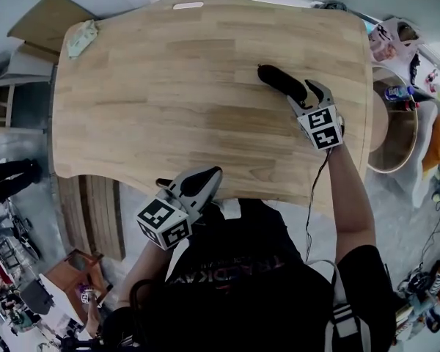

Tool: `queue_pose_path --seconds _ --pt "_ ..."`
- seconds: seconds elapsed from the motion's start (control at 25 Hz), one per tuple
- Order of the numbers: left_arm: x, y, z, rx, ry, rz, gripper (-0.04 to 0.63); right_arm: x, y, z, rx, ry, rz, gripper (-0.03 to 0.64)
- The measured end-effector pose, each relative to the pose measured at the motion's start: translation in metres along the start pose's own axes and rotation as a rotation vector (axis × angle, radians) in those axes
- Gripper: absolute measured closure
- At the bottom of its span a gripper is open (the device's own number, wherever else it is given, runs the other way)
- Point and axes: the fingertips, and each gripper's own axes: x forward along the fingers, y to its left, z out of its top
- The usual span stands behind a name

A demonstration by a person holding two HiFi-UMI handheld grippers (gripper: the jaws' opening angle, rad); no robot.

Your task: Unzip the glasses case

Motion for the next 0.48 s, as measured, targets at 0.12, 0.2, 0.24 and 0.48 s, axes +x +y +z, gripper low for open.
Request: queue_pose_path --seconds 0.12,0.2,0.24,0.48 --pt "-0.006 0.003 -0.006 -0.028 -0.006 0.031 0.586 0.018 0.003 -0.003 -0.132 0.061 0.016 0.322" --pt "-0.008 0.005 -0.009 -0.038 -0.008 0.043 0.586 0.028 0.006 -0.004 -0.207 0.093 0.027 0.308" --pt "-0.009 0.005 -0.010 -0.043 -0.009 0.048 0.586 0.034 0.006 -0.005 -0.234 0.107 0.036 0.302" --pt "-0.014 0.006 -0.019 -0.074 -0.018 0.074 0.586 0.060 0.010 -0.016 -0.274 0.190 0.105 0.290"
